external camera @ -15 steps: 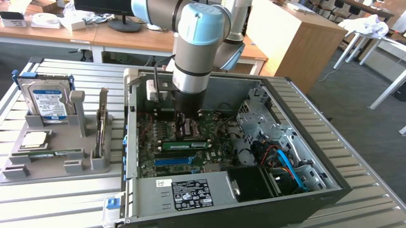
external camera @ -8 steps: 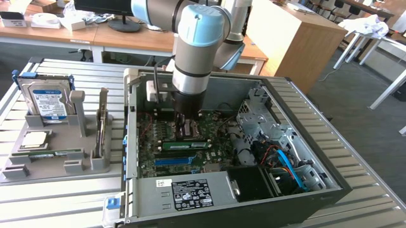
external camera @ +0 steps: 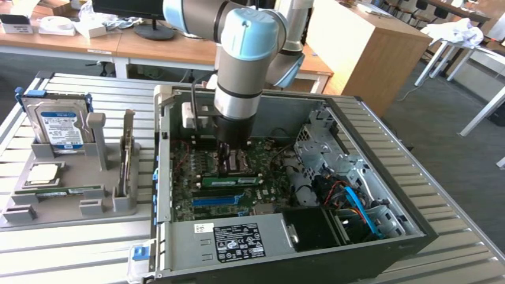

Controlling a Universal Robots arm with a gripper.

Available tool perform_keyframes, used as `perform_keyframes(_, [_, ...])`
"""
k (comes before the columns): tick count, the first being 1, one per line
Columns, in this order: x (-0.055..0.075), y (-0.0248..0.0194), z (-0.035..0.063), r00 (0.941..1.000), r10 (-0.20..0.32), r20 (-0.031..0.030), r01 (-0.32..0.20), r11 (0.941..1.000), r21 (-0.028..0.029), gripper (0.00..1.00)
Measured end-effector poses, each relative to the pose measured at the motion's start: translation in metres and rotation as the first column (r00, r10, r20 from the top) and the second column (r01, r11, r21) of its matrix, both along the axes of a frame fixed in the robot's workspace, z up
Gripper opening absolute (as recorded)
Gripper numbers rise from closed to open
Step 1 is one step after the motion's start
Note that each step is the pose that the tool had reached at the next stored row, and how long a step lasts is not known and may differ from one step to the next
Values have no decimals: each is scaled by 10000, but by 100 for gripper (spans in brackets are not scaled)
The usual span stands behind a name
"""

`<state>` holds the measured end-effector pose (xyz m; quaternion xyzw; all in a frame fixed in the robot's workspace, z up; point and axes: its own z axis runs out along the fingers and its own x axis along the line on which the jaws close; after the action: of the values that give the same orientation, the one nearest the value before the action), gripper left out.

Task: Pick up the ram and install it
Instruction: 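Press down the ram until it locks into place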

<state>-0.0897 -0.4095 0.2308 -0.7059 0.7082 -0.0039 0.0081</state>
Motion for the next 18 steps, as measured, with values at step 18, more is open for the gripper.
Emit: perform_keyframes(18, [0, -3, -39, 10000, 0, 0, 0, 10000, 0, 10])
